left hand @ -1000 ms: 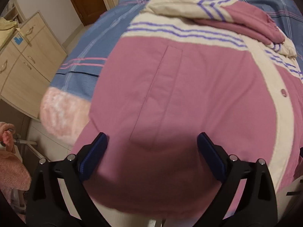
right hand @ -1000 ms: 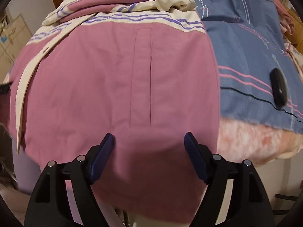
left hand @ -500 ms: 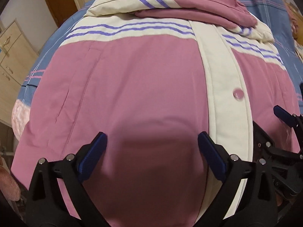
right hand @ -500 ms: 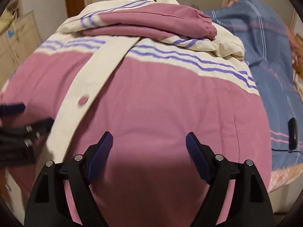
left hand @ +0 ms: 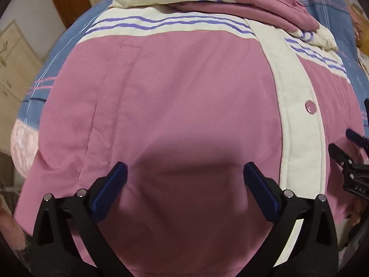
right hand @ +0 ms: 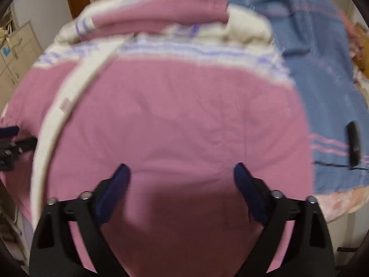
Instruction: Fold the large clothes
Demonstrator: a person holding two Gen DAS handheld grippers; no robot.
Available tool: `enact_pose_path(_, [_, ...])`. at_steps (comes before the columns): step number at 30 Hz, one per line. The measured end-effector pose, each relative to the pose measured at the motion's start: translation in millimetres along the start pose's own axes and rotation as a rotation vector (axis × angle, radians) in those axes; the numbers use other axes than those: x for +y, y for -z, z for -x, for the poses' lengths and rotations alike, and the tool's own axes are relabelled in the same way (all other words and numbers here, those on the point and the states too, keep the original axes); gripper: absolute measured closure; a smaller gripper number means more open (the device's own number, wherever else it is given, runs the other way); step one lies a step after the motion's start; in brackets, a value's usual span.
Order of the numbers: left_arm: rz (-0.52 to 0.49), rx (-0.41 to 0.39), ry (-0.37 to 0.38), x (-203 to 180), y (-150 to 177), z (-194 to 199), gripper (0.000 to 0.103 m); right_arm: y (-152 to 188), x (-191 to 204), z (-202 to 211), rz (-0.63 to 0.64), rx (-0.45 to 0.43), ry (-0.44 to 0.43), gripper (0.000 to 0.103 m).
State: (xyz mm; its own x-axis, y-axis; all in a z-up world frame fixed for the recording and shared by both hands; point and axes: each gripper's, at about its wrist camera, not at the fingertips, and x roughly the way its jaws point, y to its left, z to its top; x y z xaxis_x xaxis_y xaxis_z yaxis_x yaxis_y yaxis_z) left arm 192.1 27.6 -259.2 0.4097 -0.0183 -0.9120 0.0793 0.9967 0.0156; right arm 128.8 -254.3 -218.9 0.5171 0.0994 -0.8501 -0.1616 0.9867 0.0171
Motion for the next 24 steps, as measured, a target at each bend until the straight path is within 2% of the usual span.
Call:
enact_pose_path(2, [-0.008,0.005,-0.006,-2,-1,9,0.002,1,2,6,0.051,0.027,0.0,0.001])
enact_pose_path(4, [0.015,-0.013,0.015,-2,-8,26,0.002,-3,-2,17,0.045,0.042,-0.029,0.002])
enact_pose_path(7, [0.024,-0.083,0.025,-2,-26,44,0.002,-27,-10,36,0.004,-0.036,-0.08,0.002])
enact_pose_path(9, [0.034,-0.117,0.001,-5,-42,44,0.002,-59,-11,38,-0.022,-0.082,-0.079,0.002])
enact_pose_path(12, [0.071,-0.123,-0.04,-3,-69,31,0.002,-115,-18,19,-0.051,-0.131,-0.056,0.002])
enact_pose_path(13, [0.082,-0.1,-0.053,-2,-78,23,0.002,-129,-20,7,-0.059,-0.124,-0.059,0.002])
enact_pose_path(14, [0.091,-0.056,-0.076,2,-82,15,0.002,-142,-20,-16,-0.066,-0.078,-0.047,0.002])
enact_pose_path(15, [0.097,-0.002,-0.083,5,-83,0,0.002,-146,-25,-45,-0.067,-0.001,-0.02,0.002])
enact_pose_path(16, [0.096,0.005,-0.076,7,-82,-10,0.002,-143,-22,-69,-0.062,0.053,-0.012,0.001])
enact_pose_path(18, [0.083,-0.029,-0.088,3,-80,-12,0.002,-132,-16,-74,-0.036,-0.108,0.015,0.001])
enact_pose_path(19, [0.091,-0.04,-0.086,3,-79,-10,0.002,-126,-16,-71,-0.037,-0.147,0.024,0.001])
enact_pose_path(21, [0.101,-0.074,-0.083,2,-75,-9,0.002,-121,-21,-65,-0.064,-0.179,0.001,0.001])
enact_pose_path(24, [0.11,-0.112,-0.108,-2,-67,-2,0.002,-121,-27,-64,-0.084,-0.175,-0.019,0.001])
